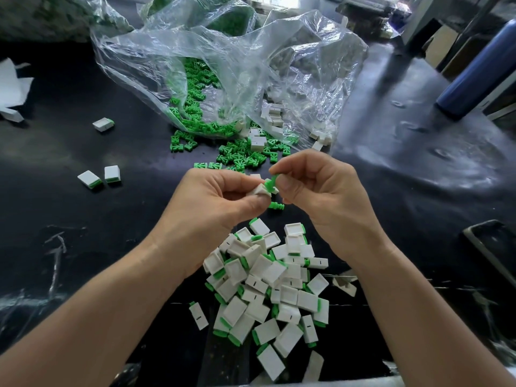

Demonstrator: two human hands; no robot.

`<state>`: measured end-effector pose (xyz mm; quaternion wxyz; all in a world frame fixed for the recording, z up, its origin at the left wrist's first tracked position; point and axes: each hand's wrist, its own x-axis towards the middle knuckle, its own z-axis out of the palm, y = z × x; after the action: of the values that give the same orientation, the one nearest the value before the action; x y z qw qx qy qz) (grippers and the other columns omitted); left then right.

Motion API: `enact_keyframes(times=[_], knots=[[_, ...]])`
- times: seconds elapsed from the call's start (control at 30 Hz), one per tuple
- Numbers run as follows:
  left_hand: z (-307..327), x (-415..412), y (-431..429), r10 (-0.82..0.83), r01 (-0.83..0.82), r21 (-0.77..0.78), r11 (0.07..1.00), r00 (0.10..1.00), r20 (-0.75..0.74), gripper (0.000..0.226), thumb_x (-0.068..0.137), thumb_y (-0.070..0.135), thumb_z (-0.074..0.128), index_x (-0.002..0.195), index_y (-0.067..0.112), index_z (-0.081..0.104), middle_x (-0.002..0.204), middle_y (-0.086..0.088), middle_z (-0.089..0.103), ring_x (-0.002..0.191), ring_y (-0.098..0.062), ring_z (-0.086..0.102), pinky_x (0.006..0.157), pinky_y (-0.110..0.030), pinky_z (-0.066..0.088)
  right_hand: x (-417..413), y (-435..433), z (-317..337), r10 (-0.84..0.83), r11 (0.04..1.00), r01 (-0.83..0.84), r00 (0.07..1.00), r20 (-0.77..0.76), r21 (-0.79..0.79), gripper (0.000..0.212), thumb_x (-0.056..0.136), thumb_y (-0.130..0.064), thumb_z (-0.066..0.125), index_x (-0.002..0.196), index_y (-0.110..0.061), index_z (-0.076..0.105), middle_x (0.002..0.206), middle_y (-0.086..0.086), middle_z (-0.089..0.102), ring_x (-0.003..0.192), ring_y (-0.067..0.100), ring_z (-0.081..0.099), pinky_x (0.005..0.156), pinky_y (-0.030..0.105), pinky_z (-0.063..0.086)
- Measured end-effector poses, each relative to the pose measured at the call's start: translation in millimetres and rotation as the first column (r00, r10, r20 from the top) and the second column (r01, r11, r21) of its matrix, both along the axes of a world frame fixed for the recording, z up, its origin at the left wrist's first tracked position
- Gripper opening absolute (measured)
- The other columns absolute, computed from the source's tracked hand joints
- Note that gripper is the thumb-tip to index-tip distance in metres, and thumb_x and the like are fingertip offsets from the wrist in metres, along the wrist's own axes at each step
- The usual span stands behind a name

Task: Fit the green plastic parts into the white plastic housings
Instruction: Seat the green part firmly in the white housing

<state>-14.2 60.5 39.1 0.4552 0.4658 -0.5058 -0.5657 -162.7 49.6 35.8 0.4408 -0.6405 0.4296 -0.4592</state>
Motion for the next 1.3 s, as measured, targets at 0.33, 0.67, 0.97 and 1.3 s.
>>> enact_keyframes(times=[0.33, 0.67, 0.97, 1.3], knots=[[-7, 2, -1, -0.071, 0.075, -0.044, 0.996, 0.994, 0.085, 0.015, 0.076, 0.002, 0.068, 0.071, 0.014, 0.073, 0.058, -0.003, 0.066, 0.051, -0.007, 0.058, 0.048, -0.018, 0.047, -2, 1, 0, -0.014, 0.999, 0.01, 0.993, -0.117, -0.038, 0.024, 0.08, 0.004, 0.065, 0.075, -0.019, 0.062, 0.07, -0.003, 0.061, 0.067, 0.009, 0.057, 0.065, 0.023, 0.049], [-9, 2, 3, -0.019, 0.094, -0.2, 0.975, 0.937, 0.347, 0.006, 0.077, 0.013, 0.069, 0.073, 0.015, 0.073, 0.065, -0.019, 0.064, 0.057, -0.025, 0.055, 0.057, -0.045, 0.051, 0, 5, -1, -0.026, 0.993, -0.002, 0.97, -0.243, -0.114, 0.031, 0.078, 0.001, 0.069, 0.07, -0.028, 0.061, 0.074, 0.008, 0.068, 0.069, 0.03, 0.064, 0.064, 0.048, 0.053], [-6, 1, 0, 0.07, -0.052, -0.167, 0.985, 0.992, 0.106, 0.024, 0.077, -0.003, 0.066, 0.08, 0.02, 0.07, 0.065, -0.005, 0.07, 0.057, -0.01, 0.063, 0.057, -0.019, 0.054, 8, 8, -5, -0.086, 0.987, 0.062, 0.983, -0.159, -0.151, 0.021, 0.08, -0.009, 0.058, 0.097, -0.018, 0.069, 0.087, 0.0, 0.067, 0.08, 0.01, 0.064, 0.073, 0.027, 0.053], [-4, 2, 0, 0.073, -0.051, -0.263, 0.963, 0.994, 0.077, 0.016, 0.061, 0.023, 0.068, 0.076, 0.02, 0.071, 0.083, -0.003, 0.07, 0.077, -0.008, 0.063, 0.068, -0.023, 0.054, 3, 7, 1, -0.052, 0.98, 0.028, 0.992, 0.115, 0.195, 0.019, 0.08, -0.029, 0.058, 0.085, -0.013, 0.066, 0.074, -0.002, 0.063, 0.066, 0.004, 0.056, 0.059, 0.017, 0.046]])
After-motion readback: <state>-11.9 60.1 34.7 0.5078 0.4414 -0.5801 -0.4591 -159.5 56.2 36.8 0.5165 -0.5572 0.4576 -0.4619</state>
